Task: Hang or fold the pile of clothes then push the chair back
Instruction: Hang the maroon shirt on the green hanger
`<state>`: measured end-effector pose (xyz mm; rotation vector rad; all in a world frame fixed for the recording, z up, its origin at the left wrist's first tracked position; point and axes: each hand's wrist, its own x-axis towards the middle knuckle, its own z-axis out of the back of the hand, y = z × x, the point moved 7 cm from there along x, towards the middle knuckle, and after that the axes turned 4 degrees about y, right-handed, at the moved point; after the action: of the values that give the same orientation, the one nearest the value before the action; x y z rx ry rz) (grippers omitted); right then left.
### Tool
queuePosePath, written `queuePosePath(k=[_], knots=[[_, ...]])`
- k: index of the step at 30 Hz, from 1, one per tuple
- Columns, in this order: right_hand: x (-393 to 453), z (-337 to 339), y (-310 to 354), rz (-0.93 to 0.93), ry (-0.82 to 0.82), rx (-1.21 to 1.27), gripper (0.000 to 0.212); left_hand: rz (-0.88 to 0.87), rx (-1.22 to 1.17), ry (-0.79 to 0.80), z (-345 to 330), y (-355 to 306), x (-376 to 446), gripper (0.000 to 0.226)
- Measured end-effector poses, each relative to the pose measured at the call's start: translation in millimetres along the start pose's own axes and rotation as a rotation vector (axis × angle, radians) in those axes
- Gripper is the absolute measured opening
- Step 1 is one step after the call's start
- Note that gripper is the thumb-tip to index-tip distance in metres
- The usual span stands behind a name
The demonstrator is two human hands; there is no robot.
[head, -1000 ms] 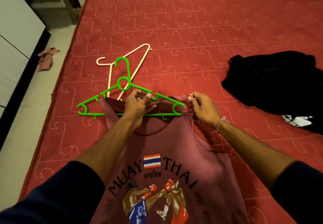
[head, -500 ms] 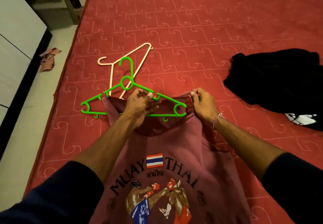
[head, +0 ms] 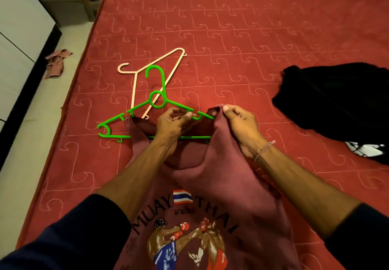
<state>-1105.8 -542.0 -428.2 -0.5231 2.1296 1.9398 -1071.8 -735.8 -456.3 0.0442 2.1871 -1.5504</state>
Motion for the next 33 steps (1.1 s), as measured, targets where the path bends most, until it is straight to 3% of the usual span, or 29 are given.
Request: queuePosePath(k=[4, 7, 15, 20, 28, 33], knots=[[-1.1, -28.9, -10.2, -0.098, 0.064, 0.160, 0.019, 0.009, 0.009, -0.022, -2.2, 5.4, -1.6, 0.012], [-2.2, -39.9, -18.3, -0.085, 0.019, 0.167, 0.023, 0.032, -0.028, -0.001, -3.4, 9.4, -4.1, 0.007], [-7.5, -37.5, -25.7, 0.081, -0.246, -0.204, 0.012, 0.093, -0.064, -0.007, -6.0, 16.6, -2.2, 0.003], [-15.6, -32.9, -8.7, 0.226, -0.348, -0.324, 0.027, 0.084, -0.017, 0.000, -11.5, 12.6, -2.9, 0.020], [-5.7, -39.4, 0.2, 0.356, -0.088, -0.589, 0.012, 0.074, -0.018, 0.037, -14.2, 10.1, -2.5, 0.020], [11.2, -38.7, -10.3, 0.141, 0.215, -0.601, 0.006, 0.078, -0.027, 0.076, -12.7, 8.1, -7.5, 0.007]])
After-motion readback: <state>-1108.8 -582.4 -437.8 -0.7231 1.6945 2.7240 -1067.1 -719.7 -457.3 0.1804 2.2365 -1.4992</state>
